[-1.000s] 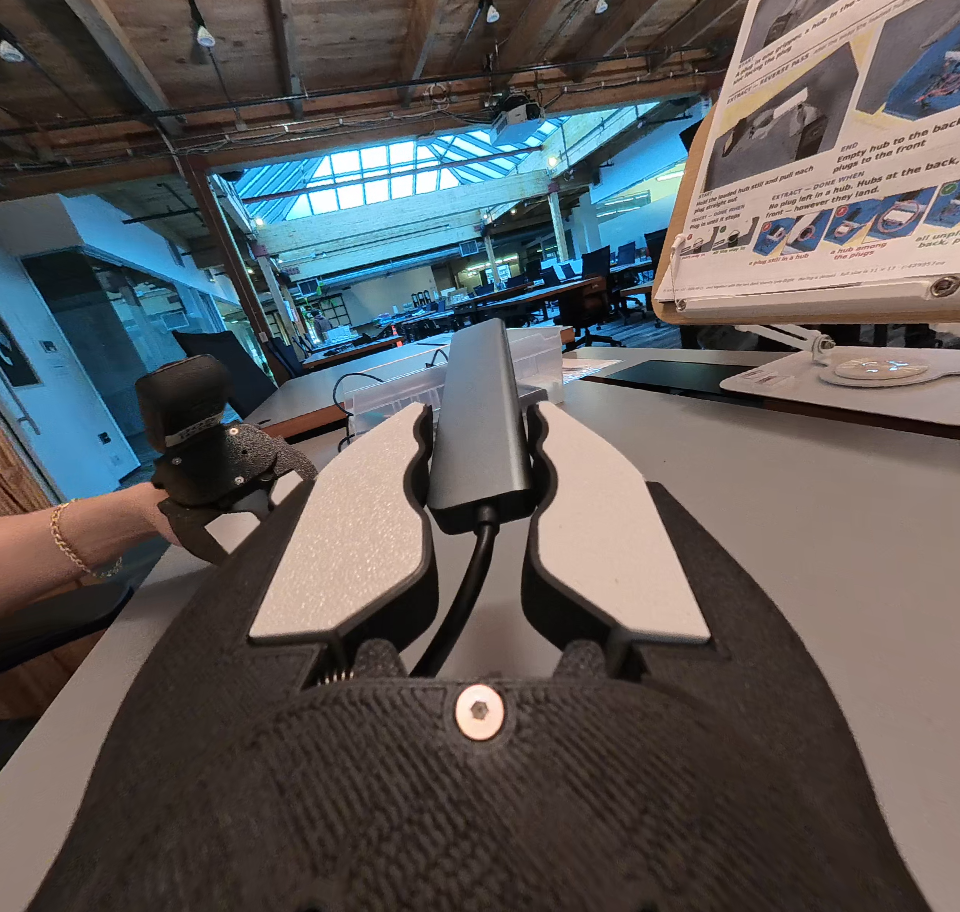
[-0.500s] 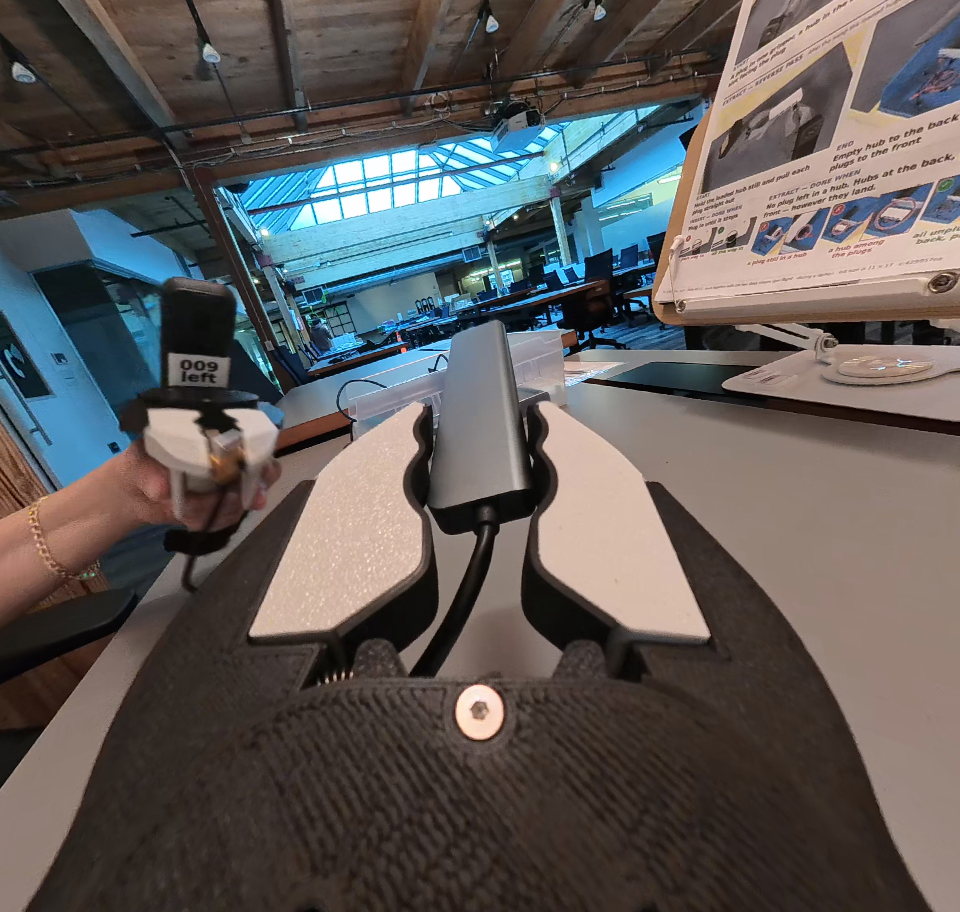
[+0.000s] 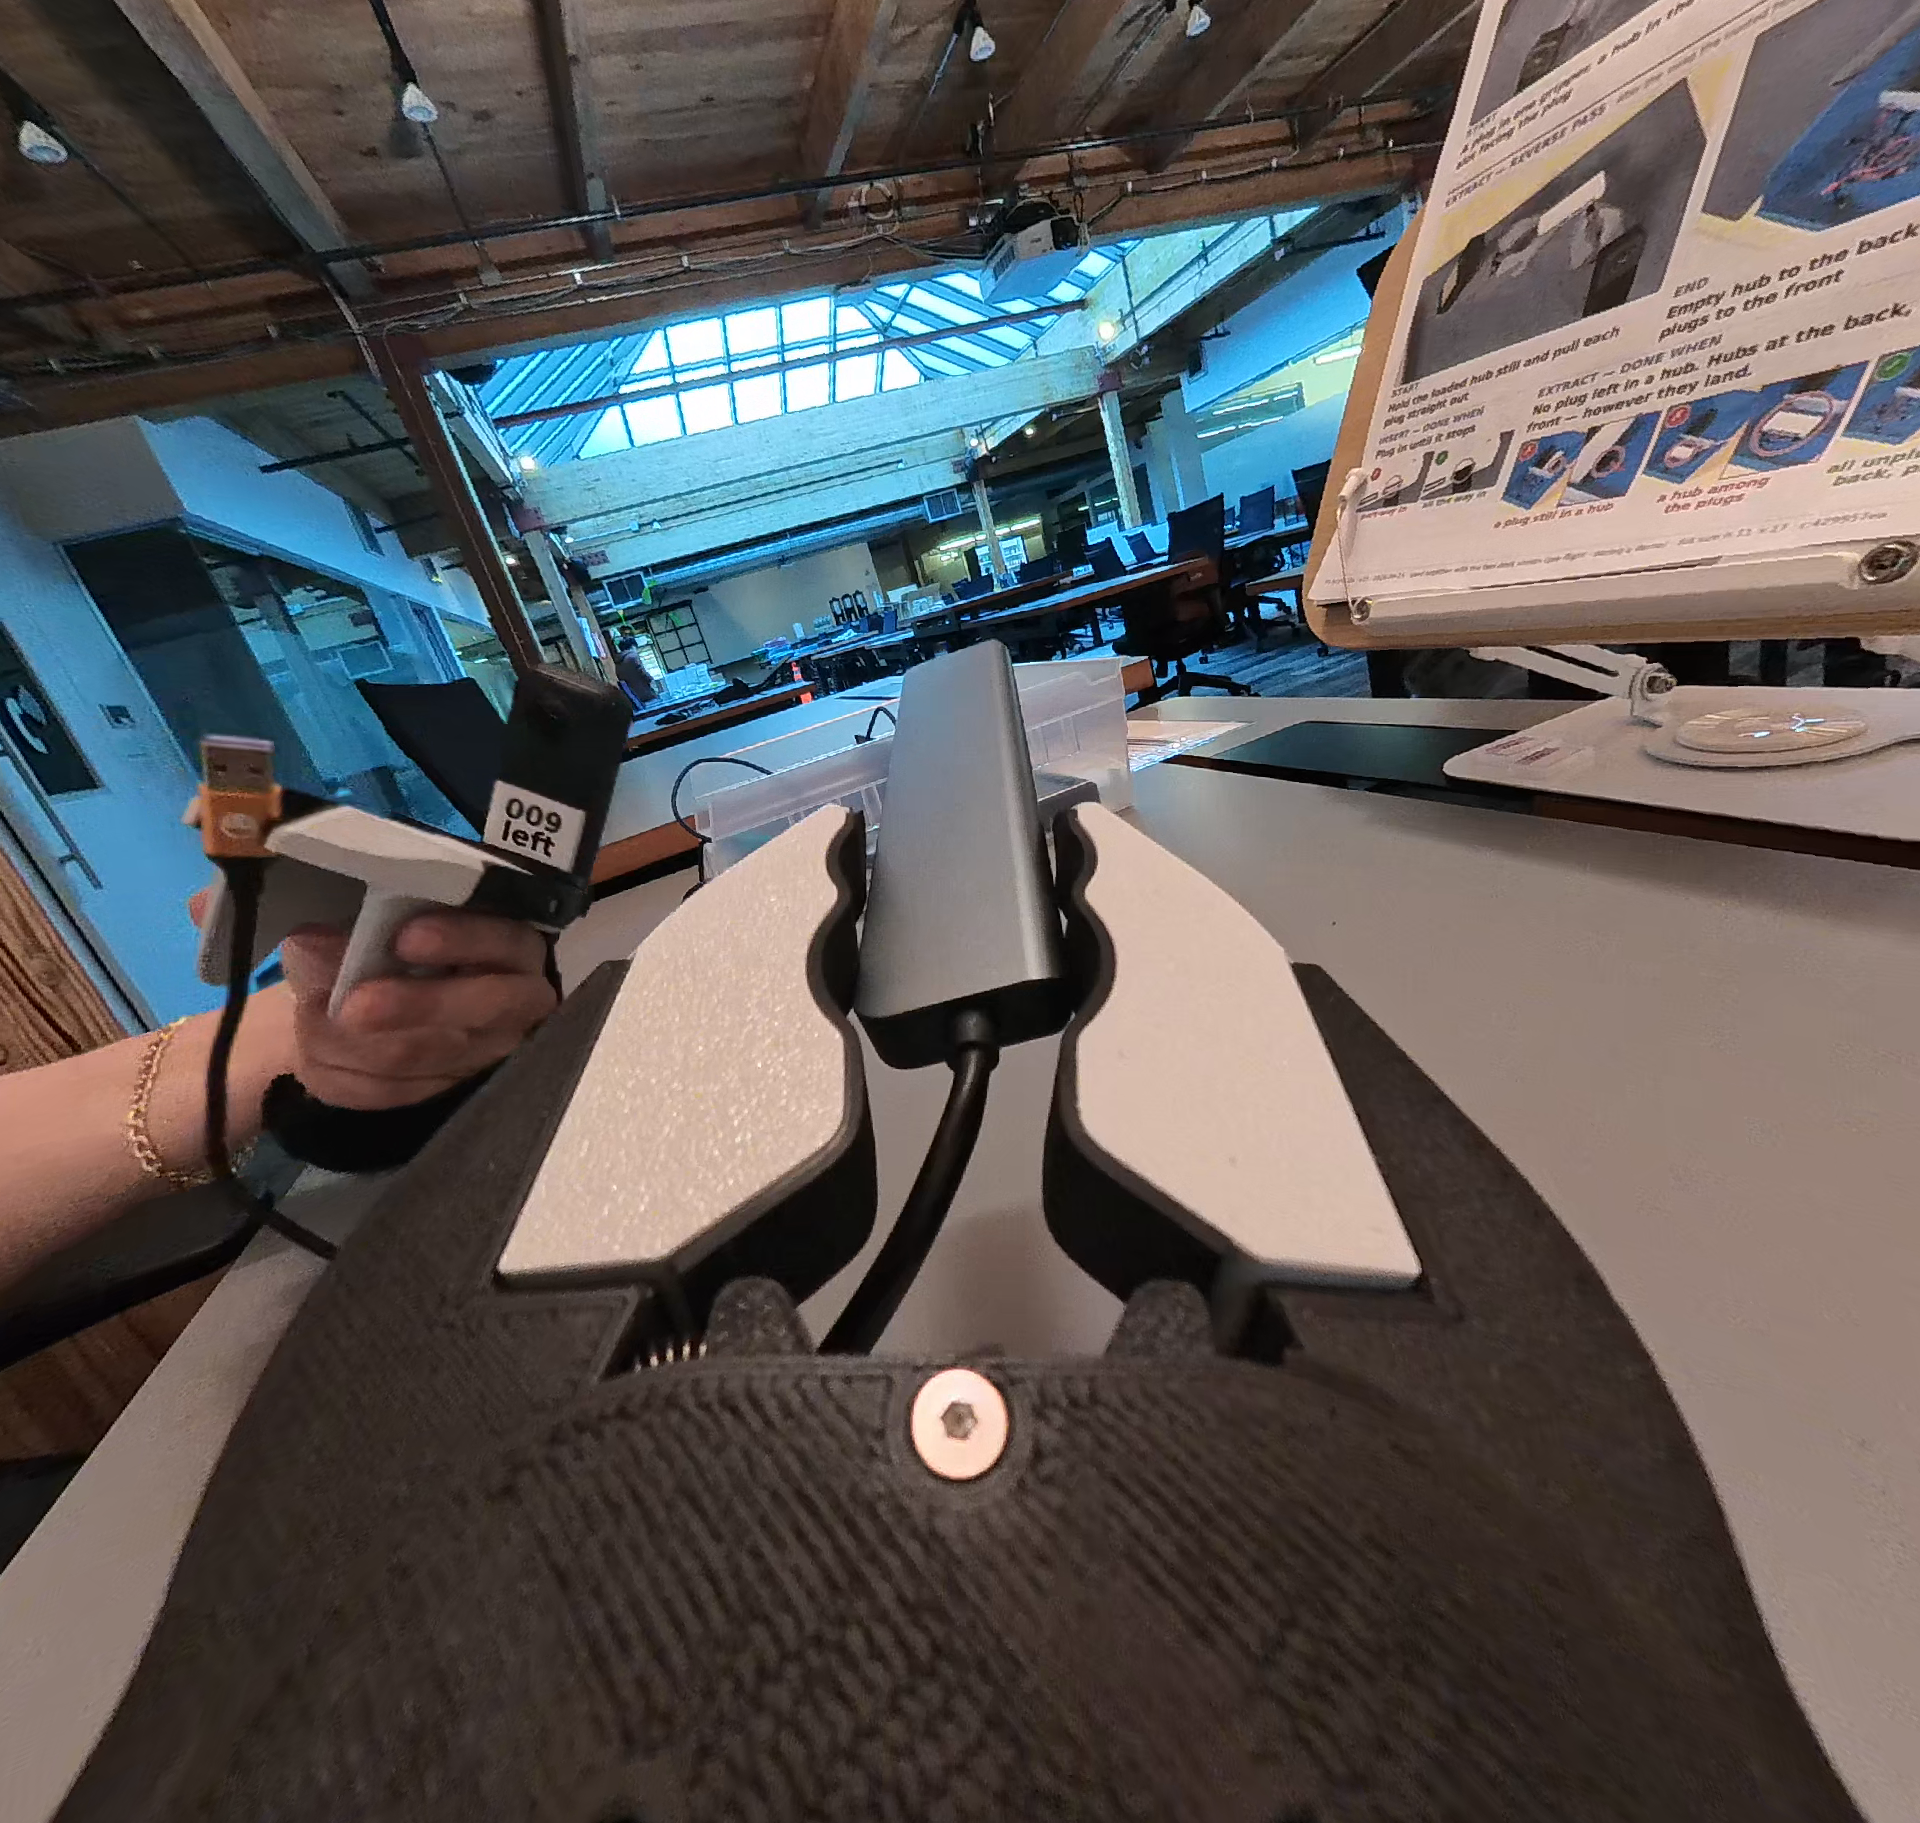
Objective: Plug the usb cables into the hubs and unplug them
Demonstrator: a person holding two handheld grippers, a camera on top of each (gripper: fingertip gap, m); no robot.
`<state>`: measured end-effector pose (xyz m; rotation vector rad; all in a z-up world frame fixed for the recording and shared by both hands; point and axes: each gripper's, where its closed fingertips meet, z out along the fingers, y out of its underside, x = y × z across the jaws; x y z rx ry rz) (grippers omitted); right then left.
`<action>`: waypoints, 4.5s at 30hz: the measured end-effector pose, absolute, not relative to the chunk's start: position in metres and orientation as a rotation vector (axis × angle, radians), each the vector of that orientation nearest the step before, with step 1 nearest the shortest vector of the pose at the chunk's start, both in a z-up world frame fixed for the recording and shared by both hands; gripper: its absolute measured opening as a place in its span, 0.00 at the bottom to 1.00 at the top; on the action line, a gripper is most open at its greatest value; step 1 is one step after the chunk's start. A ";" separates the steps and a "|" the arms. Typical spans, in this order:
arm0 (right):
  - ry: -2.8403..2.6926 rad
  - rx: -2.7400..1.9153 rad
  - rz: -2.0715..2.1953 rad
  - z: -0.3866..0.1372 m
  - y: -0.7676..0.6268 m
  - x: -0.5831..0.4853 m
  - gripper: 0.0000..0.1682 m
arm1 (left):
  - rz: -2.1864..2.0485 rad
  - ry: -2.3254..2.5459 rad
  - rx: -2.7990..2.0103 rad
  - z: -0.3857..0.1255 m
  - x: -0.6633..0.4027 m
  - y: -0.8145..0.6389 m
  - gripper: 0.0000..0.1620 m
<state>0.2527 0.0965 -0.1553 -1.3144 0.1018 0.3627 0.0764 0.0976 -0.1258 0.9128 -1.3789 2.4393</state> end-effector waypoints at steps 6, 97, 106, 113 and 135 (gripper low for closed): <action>0.104 -1.315 0.367 -0.155 0.097 0.253 0.21 | 2.532 -1.083 0.810 -0.100 0.087 0.116 0.08; 0.109 -1.306 0.369 -0.155 0.097 0.255 0.21 | 0.938 -3.211 1.940 -0.265 0.118 0.168 0.23; 0.108 -1.308 0.372 -0.155 0.097 0.254 0.21 | 0.454 -2.551 2.475 -0.268 0.091 0.281 0.19; 0.111 -1.304 0.376 -0.155 0.096 0.255 0.21 | 0.425 -2.416 2.357 -0.286 0.083 0.272 0.02; 0.108 -1.307 0.369 -0.155 0.096 0.255 0.21 | 0.583 -4.116 0.729 -0.263 0.092 0.130 0.09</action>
